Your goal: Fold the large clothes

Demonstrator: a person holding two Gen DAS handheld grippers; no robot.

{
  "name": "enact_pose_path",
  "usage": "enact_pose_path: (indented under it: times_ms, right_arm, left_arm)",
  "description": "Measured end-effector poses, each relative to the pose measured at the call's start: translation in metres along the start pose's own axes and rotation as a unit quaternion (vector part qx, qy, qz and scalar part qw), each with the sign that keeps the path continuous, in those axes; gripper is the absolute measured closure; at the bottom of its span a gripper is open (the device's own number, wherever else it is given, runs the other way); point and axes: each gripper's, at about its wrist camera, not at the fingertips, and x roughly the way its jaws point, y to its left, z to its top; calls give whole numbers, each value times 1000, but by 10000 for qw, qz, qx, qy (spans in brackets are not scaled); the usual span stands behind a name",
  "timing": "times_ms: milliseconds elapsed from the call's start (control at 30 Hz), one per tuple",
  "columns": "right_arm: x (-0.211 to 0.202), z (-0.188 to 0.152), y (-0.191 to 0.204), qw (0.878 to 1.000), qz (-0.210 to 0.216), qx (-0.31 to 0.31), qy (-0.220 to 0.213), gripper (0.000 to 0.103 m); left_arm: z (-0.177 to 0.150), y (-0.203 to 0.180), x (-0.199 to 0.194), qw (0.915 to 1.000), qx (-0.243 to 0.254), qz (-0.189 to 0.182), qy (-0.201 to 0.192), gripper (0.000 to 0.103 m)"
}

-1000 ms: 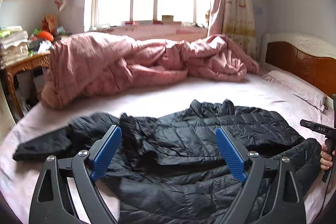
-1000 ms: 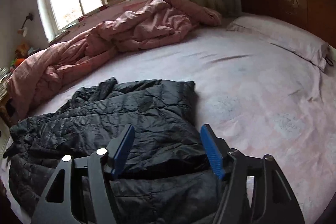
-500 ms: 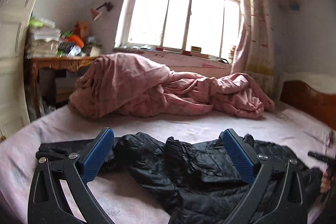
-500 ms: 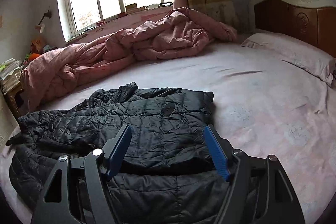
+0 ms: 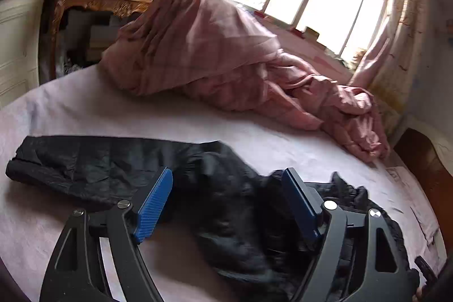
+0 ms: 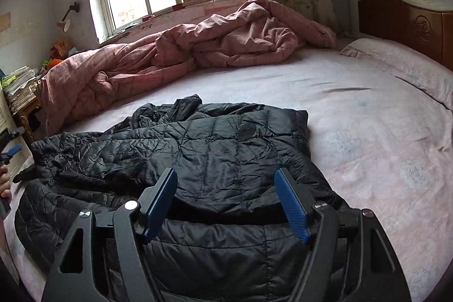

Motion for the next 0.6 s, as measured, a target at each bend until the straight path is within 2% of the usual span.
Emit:
enact_pose_path:
  times_ms: [67,133,233,267,367,500,567,600]
  right_arm:
    - [3,-2,1,10000,11,2,50,30]
    - [6,-3,3,9999,-2,-35,102,30]
    - [9,-6,8,9998,-49,-146,140,30]
    - [9,-7,11,9997,-63,-204,148,30]
    - [10,-9,17,9991,-191,-370,96,30]
    - [9,-12,21,9988,-234,-427,75,30]
    - [9,-12,20,9989,-244,-397,78,30]
    - [10,-12,19,9989,-242,-385,94,30]
  left_arm:
    - [-1,21,11,9992,-286,250,142,26]
    - [-5,45,16,9967,-688,348,245,26]
    - [-13,76,24,9902,-1294,119,504,26]
    - [-16,84,27,9859,-1561,99,601,26]
    - [-30,107,36,9656,-2440,-191,882,26]
    - [-39,116,28,9551,-2848,-144,804,31]
    - [-48,118,12,9426,-3233,-69,826,34]
    - [-52,115,2,9407,-3294,-144,804,34]
